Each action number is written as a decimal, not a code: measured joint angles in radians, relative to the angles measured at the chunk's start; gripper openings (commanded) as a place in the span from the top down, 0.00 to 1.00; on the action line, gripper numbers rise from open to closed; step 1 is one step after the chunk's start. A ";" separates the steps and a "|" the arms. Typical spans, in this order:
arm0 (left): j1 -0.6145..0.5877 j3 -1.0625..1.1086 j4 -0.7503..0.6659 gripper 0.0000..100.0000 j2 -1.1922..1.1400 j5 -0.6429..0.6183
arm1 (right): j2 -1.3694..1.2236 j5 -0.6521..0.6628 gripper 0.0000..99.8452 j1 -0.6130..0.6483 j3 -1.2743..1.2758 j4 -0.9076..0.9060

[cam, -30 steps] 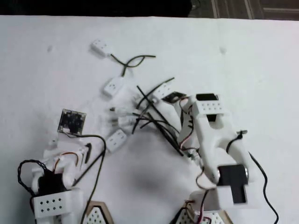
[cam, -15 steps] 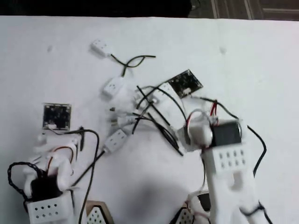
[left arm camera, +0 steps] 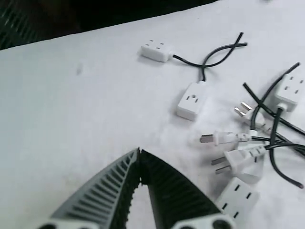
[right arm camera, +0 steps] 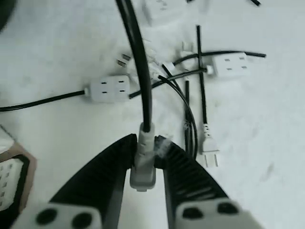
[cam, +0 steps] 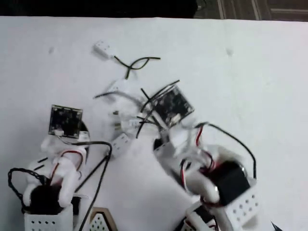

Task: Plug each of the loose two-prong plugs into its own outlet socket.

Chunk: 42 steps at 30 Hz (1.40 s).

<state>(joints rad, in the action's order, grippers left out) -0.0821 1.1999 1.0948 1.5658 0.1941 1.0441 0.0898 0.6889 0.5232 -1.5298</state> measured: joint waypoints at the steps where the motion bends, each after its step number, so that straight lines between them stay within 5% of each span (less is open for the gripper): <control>1: 0.023 0.000 0.000 0.98 0.000 -0.018 | 0.015 -0.003 0.98 0.034 0.000 0.000; 10: 0.253 0.000 0.000 0.98 0.000 -0.094 | 0.061 -0.003 0.98 0.180 0.046 0.031; 31: 0.661 -0.034 0.021 0.98 0.002 0.003 | 0.060 -0.002 0.98 0.187 0.285 0.272; 42: 0.601 -0.046 0.031 0.98 0.000 0.023 | 0.060 -0.002 0.98 0.190 0.285 0.279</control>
<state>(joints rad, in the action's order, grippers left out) 0.5194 1.1538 1.1254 1.5658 0.2171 1.1040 0.0882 0.8792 0.8086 -1.2505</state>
